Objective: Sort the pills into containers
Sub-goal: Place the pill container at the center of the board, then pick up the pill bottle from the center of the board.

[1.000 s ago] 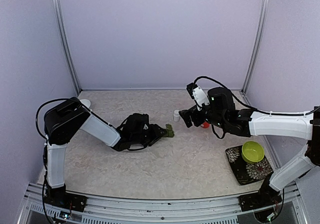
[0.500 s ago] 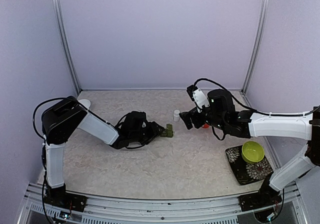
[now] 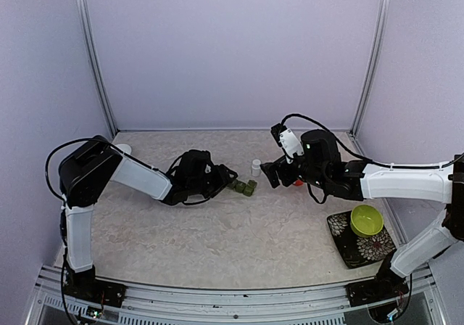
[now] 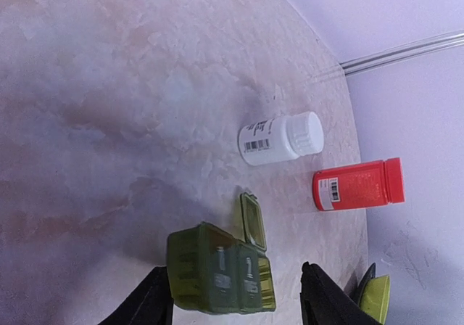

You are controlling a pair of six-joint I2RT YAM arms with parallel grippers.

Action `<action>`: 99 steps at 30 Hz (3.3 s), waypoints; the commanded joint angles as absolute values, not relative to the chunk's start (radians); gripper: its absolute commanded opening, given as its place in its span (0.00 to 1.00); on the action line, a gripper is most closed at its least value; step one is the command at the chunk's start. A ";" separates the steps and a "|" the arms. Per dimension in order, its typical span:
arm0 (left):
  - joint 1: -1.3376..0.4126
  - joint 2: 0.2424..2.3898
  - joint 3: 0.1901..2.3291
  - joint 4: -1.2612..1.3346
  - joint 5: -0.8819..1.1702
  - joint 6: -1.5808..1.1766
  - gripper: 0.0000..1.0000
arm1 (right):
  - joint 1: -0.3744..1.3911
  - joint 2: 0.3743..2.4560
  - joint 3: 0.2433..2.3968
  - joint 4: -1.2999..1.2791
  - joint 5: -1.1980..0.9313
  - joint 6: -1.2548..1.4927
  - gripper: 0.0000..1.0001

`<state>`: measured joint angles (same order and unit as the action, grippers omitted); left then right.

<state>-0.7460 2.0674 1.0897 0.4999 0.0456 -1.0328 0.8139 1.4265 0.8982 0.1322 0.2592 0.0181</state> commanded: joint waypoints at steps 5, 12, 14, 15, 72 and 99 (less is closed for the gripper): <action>-0.713 2.085 1.117 0.456 0.048 -1.006 0.60 | 0.803 1.416 0.887 0.147 0.285 0.008 1.00; -0.680 2.023 1.077 0.454 0.027 -0.973 0.67 | 0.721 1.367 0.852 0.155 0.239 0.037 1.00; -0.680 1.987 1.066 0.445 0.017 -0.945 0.71 | 0.681 1.347 0.823 0.170 0.221 0.048 1.00; -0.681 1.967 1.059 0.440 0.013 -0.930 0.73 | 0.663 1.338 0.803 0.182 0.221 0.050 1.00; -0.800 1.607 1.108 0.022 -0.145 -0.512 0.99 | 0.405 1.779 0.884 0.336 -0.044 0.079 0.35; -0.666 1.247 0.892 -0.122 -0.218 -0.511 0.99 | 0.978 1.630 0.923 0.274 0.088 -0.041 0.33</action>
<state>-0.6731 1.2713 0.9108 -0.0990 -0.2050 -0.5091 0.9291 1.5333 0.8791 0.2153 0.0692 -0.0235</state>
